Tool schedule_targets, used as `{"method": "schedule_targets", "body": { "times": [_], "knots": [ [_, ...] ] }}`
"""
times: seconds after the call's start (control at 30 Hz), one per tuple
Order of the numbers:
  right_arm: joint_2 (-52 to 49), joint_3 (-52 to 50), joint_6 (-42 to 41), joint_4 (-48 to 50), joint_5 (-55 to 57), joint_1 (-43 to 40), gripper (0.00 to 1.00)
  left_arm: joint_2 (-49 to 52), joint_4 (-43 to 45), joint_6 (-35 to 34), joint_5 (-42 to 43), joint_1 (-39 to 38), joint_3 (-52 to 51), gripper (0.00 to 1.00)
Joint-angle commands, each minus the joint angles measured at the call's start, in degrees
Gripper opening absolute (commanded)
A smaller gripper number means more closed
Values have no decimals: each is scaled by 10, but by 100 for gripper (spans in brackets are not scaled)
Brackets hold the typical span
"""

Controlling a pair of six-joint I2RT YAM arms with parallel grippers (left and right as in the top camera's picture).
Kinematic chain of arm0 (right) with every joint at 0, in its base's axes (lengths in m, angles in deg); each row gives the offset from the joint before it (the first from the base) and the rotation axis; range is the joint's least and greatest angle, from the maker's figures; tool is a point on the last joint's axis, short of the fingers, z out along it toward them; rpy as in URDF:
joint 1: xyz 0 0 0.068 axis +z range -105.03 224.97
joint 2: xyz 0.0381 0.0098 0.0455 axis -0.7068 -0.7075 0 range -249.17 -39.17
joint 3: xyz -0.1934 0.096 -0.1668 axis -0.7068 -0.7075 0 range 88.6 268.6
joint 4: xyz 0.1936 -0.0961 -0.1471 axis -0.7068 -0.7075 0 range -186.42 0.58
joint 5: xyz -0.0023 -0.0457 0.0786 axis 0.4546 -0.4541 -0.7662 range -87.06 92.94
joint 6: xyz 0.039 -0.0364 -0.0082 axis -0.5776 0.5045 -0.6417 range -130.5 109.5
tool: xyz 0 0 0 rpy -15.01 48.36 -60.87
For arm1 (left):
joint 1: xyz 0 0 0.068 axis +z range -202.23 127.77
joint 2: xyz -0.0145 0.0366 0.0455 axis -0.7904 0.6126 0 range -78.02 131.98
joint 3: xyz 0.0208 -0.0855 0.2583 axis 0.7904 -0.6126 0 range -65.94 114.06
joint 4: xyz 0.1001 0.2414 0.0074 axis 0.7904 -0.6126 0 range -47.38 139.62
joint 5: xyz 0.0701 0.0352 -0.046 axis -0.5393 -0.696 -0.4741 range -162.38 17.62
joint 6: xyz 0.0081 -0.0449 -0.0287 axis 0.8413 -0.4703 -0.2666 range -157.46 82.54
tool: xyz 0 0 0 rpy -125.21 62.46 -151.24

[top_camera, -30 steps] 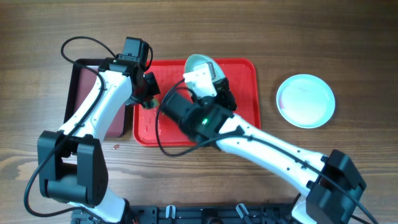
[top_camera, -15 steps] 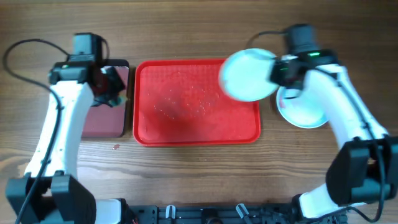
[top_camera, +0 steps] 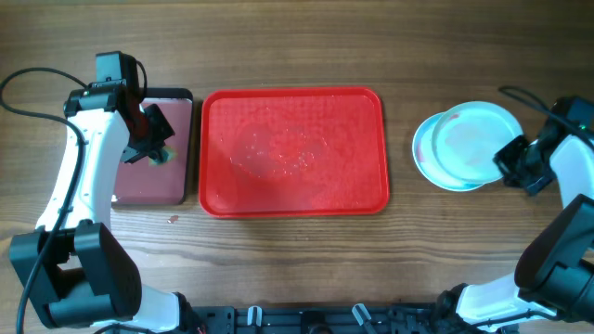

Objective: Clean dirty plates on tray and stack at the side
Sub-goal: 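Lower the blue plate onto the plate stack and open right gripper, then place the sponge into the dark tray with the left gripper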

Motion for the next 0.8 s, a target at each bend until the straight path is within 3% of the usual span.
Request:
{"method": "schedule_targets", "body": {
  "times": [0.0, 0.2, 0.4, 0.5, 0.63, 0.67, 0.77],
  "knots": [
    [2, -23, 9, 13, -24, 26, 4, 5, 2, 9, -8, 2, 2, 4],
    [2, -23, 29, 6, -22, 63, 6, 5, 1, 9, -7, 2, 2, 4],
    [2, 33, 46, -70, -37, 62, 43, 5, -31, 9, -5, 2, 2, 4],
    [3, 89, 63, -116, -43, 65, 54, 5, -32, 28, -5, 2, -1, 4],
    [3, 148, 83, -155, -49, 85, 65, 9, 3, 103, -6, 2, -23, 4],
    [3, 154, 89, -159, -50, 90, 77, 9, 19, 120, -10, 2, -30, 4],
    [3, 163, 104, -164, -52, 108, 79, 11, 70, 144, -37, 4, -45, 4]
  ]
}}
